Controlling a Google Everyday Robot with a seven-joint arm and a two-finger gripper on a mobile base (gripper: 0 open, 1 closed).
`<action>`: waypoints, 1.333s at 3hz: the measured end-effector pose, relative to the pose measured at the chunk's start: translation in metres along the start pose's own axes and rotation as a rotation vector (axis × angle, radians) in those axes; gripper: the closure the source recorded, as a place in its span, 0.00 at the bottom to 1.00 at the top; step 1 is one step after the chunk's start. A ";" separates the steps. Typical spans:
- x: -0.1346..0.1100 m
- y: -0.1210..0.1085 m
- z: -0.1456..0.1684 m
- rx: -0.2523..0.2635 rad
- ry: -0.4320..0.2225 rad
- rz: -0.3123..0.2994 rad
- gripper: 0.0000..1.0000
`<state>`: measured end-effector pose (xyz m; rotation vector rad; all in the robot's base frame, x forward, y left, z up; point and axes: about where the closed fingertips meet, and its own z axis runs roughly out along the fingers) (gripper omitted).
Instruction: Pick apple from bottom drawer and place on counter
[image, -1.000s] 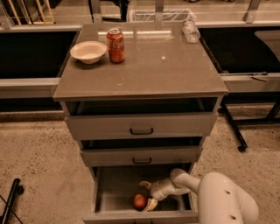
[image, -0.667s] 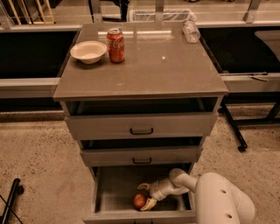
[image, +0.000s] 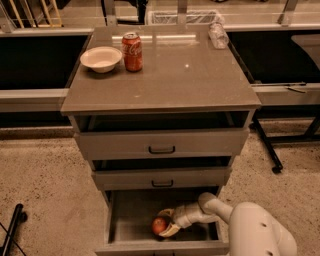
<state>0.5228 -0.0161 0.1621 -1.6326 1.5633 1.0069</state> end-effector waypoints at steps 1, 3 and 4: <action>-0.046 -0.001 -0.044 0.075 -0.051 -0.043 0.98; -0.205 0.082 -0.181 0.085 -0.229 -0.299 1.00; -0.205 0.082 -0.181 0.084 -0.230 -0.299 1.00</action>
Offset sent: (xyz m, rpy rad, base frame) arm -0.0794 -0.0743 0.2930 0.3223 -0.2730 0.0288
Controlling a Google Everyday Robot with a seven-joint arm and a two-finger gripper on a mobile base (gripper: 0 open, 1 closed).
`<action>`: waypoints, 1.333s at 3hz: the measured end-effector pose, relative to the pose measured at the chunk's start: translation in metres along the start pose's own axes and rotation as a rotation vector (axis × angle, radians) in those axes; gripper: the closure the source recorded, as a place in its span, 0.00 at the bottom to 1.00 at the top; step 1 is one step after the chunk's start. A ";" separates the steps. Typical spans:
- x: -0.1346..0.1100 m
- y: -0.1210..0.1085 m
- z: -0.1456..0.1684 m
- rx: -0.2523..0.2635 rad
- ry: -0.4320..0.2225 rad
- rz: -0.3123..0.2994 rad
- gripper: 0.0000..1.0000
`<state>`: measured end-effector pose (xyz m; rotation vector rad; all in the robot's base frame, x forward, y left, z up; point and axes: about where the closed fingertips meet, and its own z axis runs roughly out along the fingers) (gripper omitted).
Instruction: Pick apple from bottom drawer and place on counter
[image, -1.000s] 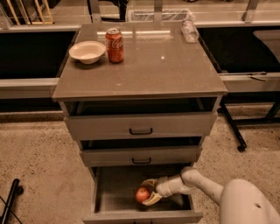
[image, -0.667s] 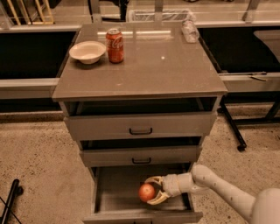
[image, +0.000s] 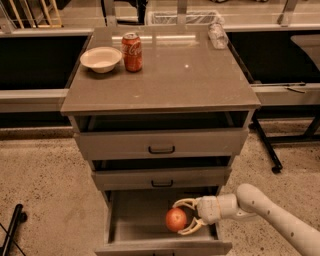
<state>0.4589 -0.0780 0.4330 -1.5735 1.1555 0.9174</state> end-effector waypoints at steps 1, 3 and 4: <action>-0.041 -0.036 0.001 -0.021 0.032 -0.024 1.00; -0.255 -0.180 0.028 -0.050 0.271 -0.065 1.00; -0.255 -0.181 0.029 -0.053 0.270 -0.070 1.00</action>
Offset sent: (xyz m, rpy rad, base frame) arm 0.1568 0.1165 0.3488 -0.3667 -0.1848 0.0689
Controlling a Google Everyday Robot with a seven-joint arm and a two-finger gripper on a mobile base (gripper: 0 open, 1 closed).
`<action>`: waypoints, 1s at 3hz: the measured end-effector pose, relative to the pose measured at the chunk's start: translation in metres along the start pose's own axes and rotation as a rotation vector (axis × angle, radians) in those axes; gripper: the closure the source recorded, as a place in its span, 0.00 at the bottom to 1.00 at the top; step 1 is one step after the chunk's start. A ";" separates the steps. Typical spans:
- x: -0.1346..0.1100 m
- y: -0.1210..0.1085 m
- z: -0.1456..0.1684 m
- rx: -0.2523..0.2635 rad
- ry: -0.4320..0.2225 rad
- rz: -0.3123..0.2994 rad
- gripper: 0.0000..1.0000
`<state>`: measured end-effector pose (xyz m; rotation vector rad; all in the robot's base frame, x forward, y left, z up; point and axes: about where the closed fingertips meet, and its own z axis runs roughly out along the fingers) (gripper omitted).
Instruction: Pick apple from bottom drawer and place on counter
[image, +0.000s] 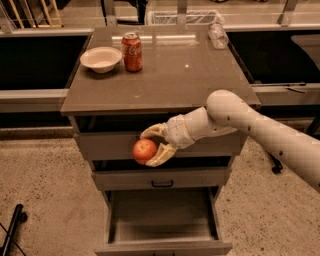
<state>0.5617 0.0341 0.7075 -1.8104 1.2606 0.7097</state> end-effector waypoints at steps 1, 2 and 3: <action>-0.033 -0.023 -0.010 0.002 0.018 -0.075 1.00; -0.084 -0.040 -0.022 -0.008 0.085 -0.190 1.00; -0.128 -0.073 -0.063 0.050 0.098 -0.262 1.00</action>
Offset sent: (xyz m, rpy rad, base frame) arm 0.0085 0.0481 0.1799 -0.1848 -0.3491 0.1317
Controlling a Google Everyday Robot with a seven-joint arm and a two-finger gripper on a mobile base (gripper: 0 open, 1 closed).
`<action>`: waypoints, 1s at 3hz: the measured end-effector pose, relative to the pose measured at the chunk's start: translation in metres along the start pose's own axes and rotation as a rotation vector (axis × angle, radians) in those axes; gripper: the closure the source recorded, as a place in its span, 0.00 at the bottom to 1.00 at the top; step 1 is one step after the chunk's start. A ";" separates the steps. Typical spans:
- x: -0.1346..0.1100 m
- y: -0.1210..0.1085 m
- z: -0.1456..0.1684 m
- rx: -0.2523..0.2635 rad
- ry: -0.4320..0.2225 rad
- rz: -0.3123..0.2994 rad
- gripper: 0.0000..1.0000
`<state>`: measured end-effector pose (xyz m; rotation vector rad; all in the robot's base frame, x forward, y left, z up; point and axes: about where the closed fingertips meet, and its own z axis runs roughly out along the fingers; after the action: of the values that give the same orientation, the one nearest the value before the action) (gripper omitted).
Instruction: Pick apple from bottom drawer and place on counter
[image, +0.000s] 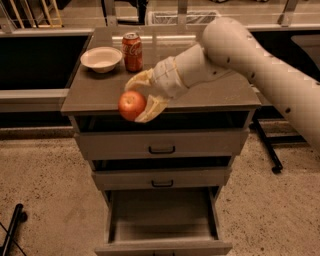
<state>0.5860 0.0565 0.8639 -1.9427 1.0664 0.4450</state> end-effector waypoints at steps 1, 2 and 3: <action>0.006 -0.027 -0.045 0.112 -0.036 0.092 1.00; 0.028 -0.033 -0.089 0.267 -0.064 0.282 1.00; 0.103 -0.063 -0.119 0.460 0.001 0.553 0.98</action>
Offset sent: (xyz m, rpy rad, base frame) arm 0.0954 -0.1850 0.0679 0.4747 0.1436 -0.7672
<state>0.6856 -0.0757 0.8982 -1.2347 1.5548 0.4439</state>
